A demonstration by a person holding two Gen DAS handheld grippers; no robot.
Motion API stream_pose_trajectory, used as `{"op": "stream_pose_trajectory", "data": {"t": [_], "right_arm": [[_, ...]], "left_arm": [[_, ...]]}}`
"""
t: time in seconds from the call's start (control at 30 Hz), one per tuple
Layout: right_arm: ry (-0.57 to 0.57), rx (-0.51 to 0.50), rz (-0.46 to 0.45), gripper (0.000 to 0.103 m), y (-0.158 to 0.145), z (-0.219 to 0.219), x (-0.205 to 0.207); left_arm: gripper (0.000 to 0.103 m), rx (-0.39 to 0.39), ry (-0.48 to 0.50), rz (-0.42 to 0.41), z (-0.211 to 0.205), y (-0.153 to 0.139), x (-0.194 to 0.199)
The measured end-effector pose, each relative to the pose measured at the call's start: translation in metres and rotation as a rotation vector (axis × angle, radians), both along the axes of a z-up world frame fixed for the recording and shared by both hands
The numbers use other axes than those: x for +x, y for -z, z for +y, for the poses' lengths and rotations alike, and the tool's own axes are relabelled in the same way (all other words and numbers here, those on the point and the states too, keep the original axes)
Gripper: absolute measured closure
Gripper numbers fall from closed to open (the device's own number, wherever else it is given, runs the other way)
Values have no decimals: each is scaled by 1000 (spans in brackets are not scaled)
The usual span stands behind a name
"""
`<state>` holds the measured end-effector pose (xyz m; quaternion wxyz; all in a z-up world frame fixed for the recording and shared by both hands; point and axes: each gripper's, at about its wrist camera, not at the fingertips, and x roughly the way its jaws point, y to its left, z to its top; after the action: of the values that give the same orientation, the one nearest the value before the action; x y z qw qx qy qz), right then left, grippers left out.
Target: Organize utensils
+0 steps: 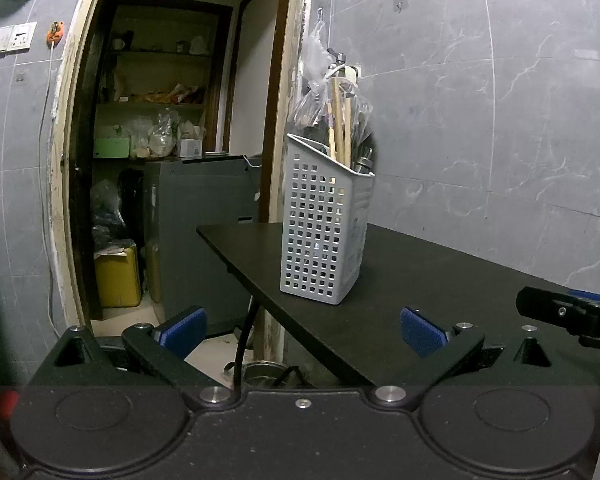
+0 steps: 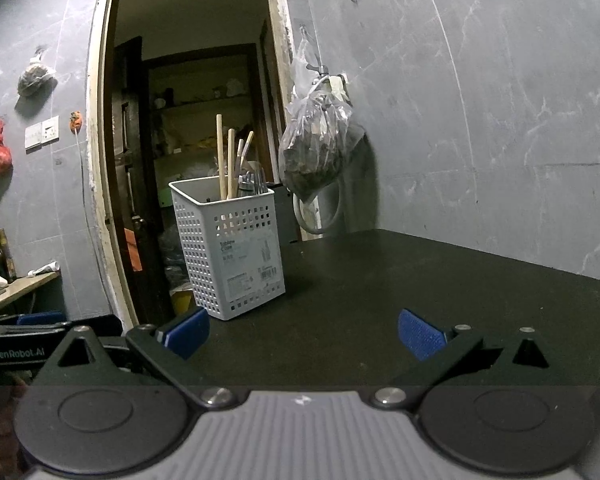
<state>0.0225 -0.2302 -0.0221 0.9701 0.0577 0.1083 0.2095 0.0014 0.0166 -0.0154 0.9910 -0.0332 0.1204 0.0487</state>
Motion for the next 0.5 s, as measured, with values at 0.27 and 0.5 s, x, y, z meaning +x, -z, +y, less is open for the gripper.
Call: {"op": "stream_pose_trajectory", "data": {"t": [0.27,0.5], "right_arm": [[-2,1,7,0,2,1,1],[-3,0,9,0,3,2,1]], "left_arm": [[1,-4,-1,3,2,2,1],[1,-6,-1,6,2,2,1]]}}
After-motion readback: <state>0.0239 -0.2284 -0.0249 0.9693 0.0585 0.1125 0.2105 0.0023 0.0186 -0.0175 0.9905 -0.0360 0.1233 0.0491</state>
